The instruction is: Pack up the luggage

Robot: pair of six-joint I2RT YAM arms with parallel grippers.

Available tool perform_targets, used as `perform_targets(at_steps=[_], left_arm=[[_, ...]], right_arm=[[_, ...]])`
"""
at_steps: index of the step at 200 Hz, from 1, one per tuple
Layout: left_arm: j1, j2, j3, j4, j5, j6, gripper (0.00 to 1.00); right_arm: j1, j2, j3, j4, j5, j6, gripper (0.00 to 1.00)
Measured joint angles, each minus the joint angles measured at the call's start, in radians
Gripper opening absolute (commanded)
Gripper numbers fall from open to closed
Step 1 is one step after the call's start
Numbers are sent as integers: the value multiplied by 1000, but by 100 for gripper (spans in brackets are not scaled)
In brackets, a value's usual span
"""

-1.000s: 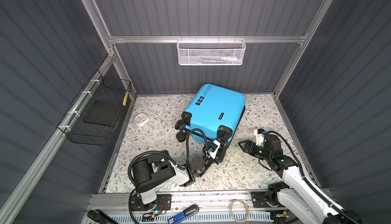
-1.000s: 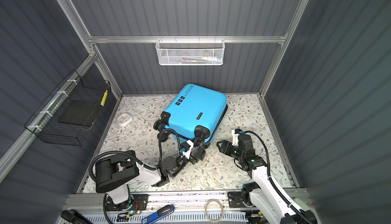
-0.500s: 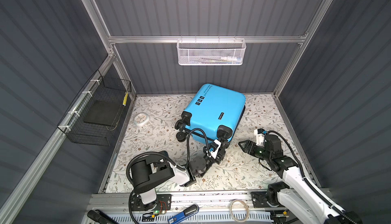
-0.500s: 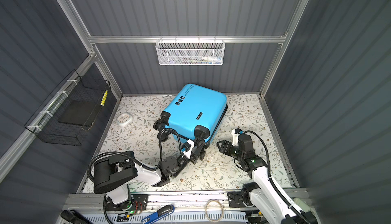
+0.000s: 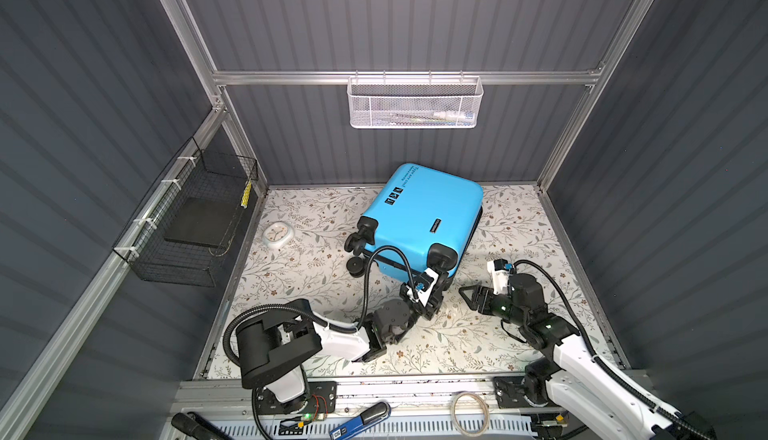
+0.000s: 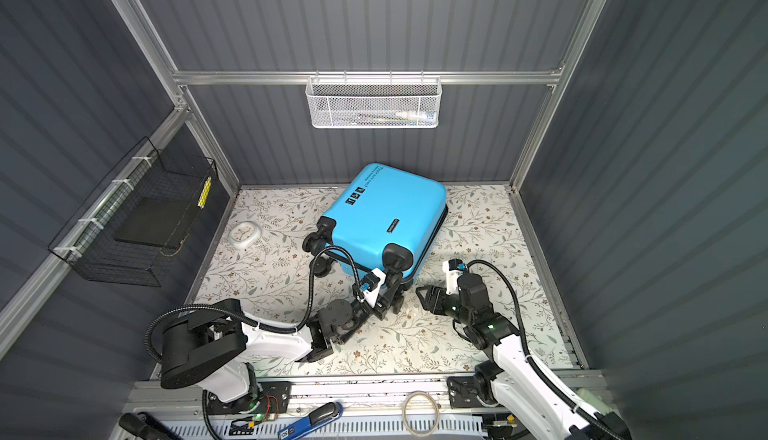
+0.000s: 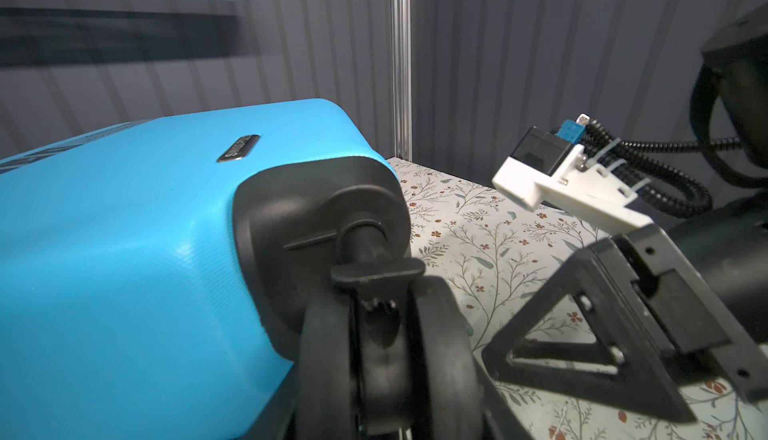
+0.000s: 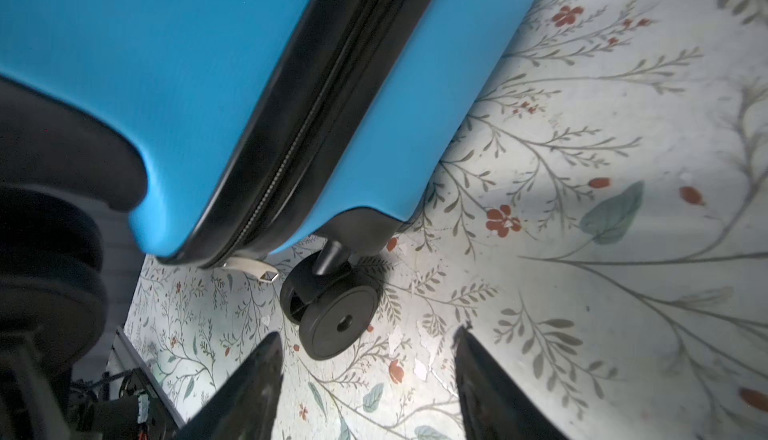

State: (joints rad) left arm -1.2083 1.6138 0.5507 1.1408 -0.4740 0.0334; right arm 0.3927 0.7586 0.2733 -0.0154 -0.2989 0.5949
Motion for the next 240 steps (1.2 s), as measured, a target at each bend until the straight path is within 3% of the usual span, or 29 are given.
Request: perform_targets(at_steps=[42,81,194,240], left_arm=[[3,-10,14,-35,3,-19,0],[3,-28,33,-89,4,-35,0],[5,-45,58,-160,10,-45,0],[5,-45,60,-162,10,-50,0]], right_arm=[[127,18,-57,143,77,-23,55],[221,74,-70,270,156,-54,53],[338,231,-112,586,316,-71,47],[429,338,-117,719,451,-61,44]])
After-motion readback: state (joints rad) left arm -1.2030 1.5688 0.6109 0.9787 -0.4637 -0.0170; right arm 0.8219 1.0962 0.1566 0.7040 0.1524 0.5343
